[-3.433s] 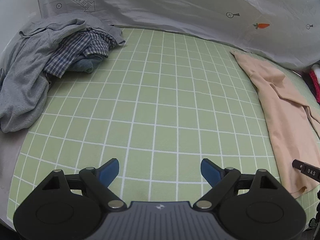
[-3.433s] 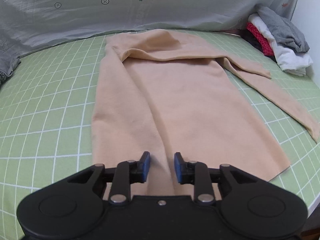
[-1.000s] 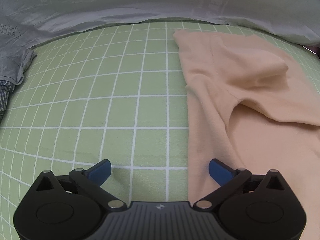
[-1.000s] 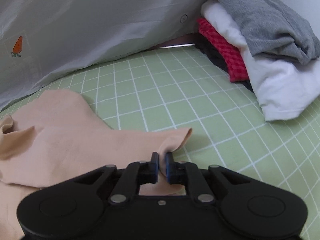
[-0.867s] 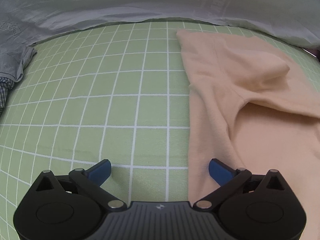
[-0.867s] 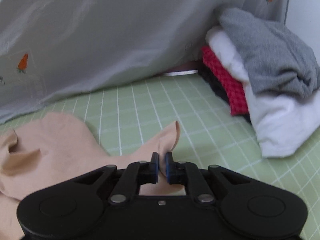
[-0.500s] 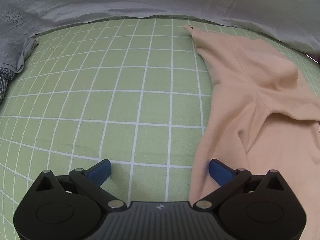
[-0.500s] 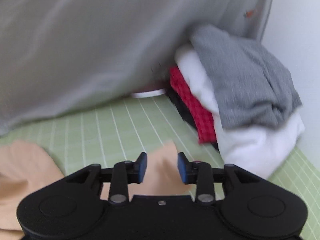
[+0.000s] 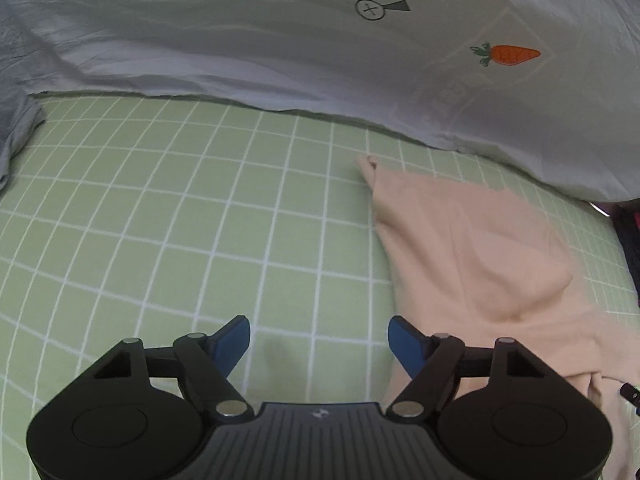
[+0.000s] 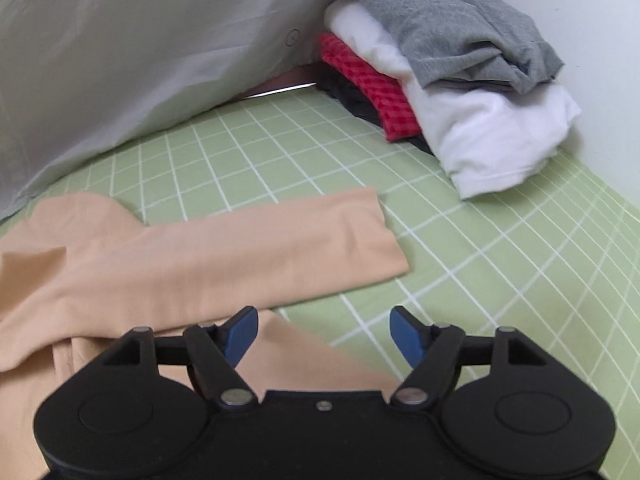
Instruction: Fold clothes
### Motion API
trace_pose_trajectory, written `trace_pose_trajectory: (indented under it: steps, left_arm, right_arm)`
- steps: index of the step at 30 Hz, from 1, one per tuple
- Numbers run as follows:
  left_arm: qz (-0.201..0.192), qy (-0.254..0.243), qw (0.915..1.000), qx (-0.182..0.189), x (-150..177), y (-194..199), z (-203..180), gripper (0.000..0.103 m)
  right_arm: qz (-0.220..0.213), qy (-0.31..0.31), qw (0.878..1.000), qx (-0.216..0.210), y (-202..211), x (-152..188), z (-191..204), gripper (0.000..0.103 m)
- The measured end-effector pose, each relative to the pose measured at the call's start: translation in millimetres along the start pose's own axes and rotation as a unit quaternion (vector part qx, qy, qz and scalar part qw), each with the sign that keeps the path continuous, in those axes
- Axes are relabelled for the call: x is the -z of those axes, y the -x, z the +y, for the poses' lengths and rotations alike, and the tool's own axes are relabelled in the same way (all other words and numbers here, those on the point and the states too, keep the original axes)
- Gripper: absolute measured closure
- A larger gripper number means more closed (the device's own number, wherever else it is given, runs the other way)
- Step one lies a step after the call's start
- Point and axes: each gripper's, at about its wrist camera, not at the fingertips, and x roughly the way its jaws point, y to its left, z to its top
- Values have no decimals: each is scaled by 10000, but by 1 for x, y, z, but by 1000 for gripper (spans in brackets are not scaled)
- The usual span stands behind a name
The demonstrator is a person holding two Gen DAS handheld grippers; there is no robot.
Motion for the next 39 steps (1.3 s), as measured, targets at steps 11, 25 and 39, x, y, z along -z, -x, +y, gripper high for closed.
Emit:
trace_pose_trajectory:
  steps: [11,25,39]
  left_arm:
    - [30,-216,9972,721,-47,-61,-37,84]
    - [-407,-303,9955,796,-53,-33,-8,94]
    - [-348,-217,9965,727,-65,-45,24,94]
  right_arm:
    - [-116,-172,9996,169,9,6,25,28]
    - [-62,-204,9993,294,67,50,43,27]
    - [321,-53,9993,-170,92,104,89,34]
